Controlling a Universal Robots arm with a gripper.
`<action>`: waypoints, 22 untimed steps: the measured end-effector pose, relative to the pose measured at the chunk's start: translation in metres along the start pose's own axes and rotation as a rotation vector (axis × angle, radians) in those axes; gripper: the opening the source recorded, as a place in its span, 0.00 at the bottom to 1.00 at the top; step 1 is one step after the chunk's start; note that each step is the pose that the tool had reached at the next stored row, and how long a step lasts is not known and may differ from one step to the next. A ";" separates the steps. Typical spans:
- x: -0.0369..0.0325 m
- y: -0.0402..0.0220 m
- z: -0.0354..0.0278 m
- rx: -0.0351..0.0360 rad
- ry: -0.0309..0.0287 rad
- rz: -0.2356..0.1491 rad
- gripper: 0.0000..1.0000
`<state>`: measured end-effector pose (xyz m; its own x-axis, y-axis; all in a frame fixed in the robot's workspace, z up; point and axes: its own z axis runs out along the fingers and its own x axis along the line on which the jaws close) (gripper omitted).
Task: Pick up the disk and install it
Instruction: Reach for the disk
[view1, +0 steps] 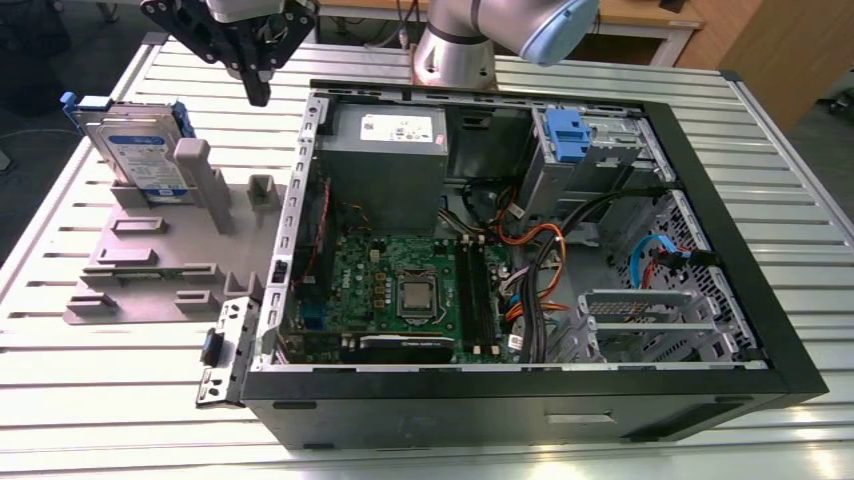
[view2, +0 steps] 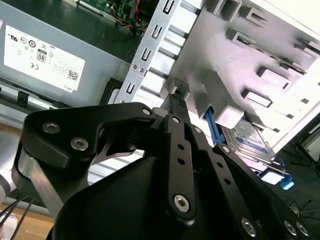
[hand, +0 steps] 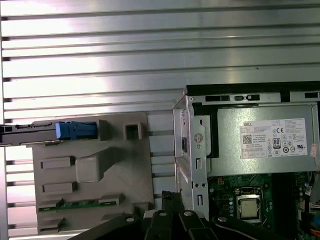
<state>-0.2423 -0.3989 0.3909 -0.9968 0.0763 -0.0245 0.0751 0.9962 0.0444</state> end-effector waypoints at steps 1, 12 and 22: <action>0.0006 0.0000 0.0000 0.0001 0.0001 0.000 0.11; 0.0075 -0.0006 0.0000 0.0000 0.0000 0.000 0.11; 0.0122 -0.0009 -0.0001 0.0000 0.0000 0.000 0.11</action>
<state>-0.2546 -0.3989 0.3907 -0.9968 0.0762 -0.0245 0.0751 0.9962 0.0444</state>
